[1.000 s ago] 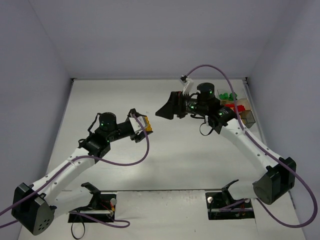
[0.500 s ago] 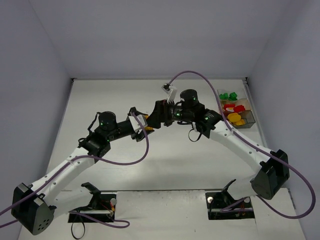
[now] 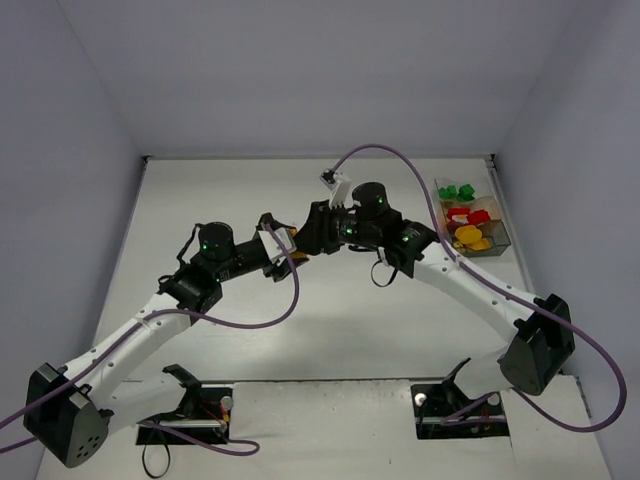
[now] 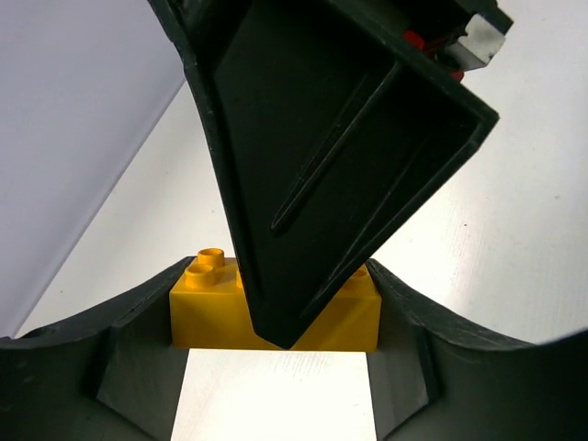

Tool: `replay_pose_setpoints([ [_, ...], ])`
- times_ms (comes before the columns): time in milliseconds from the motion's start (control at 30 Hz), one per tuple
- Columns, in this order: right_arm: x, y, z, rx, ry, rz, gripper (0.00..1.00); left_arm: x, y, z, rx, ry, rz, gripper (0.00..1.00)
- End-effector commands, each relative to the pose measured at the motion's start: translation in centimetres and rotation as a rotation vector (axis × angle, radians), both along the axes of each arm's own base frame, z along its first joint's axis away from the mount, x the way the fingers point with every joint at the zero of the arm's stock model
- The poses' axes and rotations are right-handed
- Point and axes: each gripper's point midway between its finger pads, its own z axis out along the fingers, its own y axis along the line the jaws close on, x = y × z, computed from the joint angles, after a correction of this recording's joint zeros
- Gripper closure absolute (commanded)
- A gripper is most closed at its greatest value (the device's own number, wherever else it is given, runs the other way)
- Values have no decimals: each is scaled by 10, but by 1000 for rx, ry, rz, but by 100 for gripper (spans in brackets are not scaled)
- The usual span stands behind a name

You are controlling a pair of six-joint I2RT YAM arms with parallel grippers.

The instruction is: Sort the legos into containers by color

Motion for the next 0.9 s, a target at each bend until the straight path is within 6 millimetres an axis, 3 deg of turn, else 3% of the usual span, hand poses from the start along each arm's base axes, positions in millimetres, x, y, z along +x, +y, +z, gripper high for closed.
replay_pose_setpoints([
  [0,20,-6,16,6,-109,-77,100,7,-5,33,-75,-74,14,44],
  [67,31,-18,7,-32,-96,-136,100,12,-3,25,-84,-35,57,26],
  [200,77,-82,-19,-114,-35,-402,100,28,9,12,-104,58,202,18],
  [233,97,-115,-24,-119,-3,-510,100,35,17,9,-108,73,265,17],
  [300,111,-157,-34,-147,26,-637,100,39,25,0,-128,136,344,16],
  [333,123,-201,-45,-195,63,-762,100,44,35,-6,-125,158,417,15],
  [433,133,-273,-64,-270,118,-974,100,57,57,-12,-163,243,602,12],
  [467,137,-312,-69,-278,146,-1076,100,57,63,-21,-156,299,655,12],
  [500,137,-328,-74,-285,166,-1114,100,63,68,-20,-154,312,704,11],
  [567,135,-383,-87,-308,214,-1253,100,67,80,-30,-110,342,788,11],
  [667,128,-435,-106,-334,277,-1378,100,74,87,-36,-52,376,851,11],
  [867,132,-487,-127,-402,338,-1482,100,79,90,-42,-17,407,882,10],
])
